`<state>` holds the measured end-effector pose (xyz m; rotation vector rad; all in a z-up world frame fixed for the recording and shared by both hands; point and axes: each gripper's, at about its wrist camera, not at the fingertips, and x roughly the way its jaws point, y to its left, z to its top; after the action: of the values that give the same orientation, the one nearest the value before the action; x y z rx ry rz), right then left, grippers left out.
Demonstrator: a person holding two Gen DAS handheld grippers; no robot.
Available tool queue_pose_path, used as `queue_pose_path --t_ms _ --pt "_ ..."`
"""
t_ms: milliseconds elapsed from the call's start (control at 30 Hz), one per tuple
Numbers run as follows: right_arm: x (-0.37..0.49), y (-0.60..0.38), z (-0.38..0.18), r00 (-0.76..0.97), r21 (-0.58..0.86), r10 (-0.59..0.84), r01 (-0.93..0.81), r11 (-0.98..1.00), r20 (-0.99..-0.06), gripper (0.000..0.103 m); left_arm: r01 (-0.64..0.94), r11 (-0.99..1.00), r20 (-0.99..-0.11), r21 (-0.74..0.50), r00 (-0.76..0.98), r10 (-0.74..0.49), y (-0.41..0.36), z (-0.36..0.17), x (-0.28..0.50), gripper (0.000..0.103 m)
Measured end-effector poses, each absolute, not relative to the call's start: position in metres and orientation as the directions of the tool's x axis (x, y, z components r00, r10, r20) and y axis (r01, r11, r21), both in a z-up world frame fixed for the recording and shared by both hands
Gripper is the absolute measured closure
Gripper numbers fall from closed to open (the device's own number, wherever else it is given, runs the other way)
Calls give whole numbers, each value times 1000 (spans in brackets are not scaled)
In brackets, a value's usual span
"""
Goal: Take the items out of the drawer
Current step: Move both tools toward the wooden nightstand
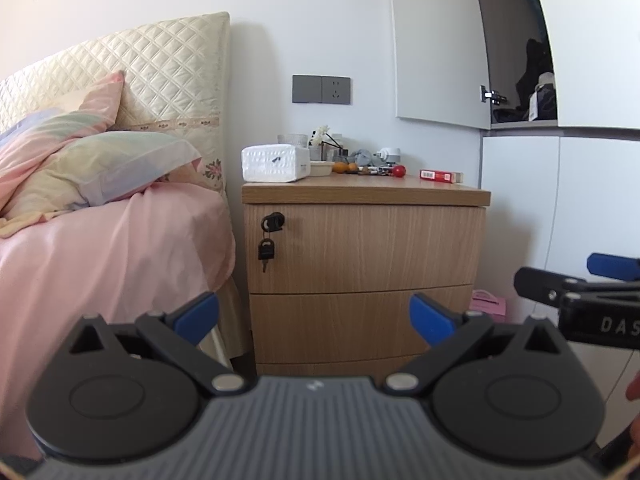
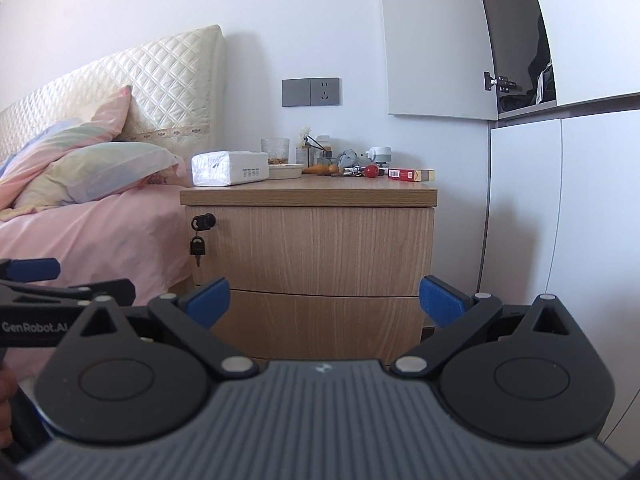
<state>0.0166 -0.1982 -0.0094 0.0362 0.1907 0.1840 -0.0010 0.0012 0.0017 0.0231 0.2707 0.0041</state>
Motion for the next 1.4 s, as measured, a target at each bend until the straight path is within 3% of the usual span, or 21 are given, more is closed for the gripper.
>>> queue_pose_path --t_ms 433,1400 --pt "12 -203 -11 968 87 210 -199 976 -138 0 1 1000 -244 19 970 4 -3 3 -9 0" --pt "12 -213 -11 963 99 229 -216 971 -144 0 -8 1000 -216 9 976 10 5 7 -15 0"
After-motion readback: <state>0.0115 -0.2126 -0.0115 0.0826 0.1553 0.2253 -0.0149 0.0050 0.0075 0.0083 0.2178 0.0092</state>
